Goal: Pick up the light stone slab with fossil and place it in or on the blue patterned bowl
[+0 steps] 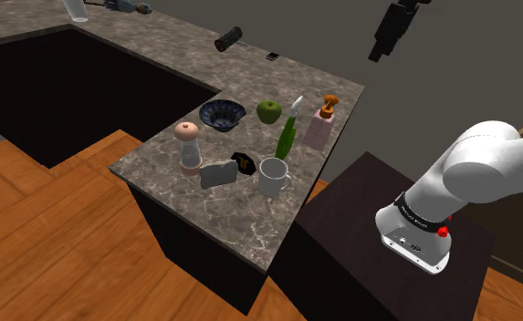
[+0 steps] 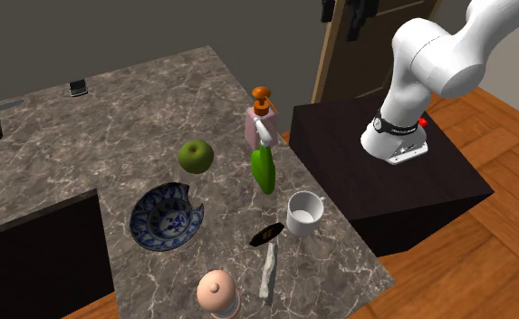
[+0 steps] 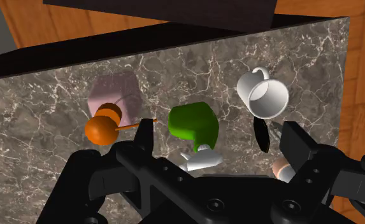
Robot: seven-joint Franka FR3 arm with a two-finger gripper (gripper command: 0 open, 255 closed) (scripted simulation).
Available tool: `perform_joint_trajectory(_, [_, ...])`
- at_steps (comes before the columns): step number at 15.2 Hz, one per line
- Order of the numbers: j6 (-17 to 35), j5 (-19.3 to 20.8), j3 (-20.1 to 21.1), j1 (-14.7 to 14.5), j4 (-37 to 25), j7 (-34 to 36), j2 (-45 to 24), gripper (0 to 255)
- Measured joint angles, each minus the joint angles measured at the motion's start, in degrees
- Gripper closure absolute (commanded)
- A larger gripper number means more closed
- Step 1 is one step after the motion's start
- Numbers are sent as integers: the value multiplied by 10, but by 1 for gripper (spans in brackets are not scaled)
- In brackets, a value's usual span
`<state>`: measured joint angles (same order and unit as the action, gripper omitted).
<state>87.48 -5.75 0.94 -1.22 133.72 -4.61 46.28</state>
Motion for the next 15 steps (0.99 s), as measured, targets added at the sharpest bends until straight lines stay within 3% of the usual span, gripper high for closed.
perform_joint_trajectory(3, [22, -1, 4, -7, 7, -11, -15, 0])
perform_joint_trajectory(15, [214, -4, 49, -74, 19, -113, -199, 0])
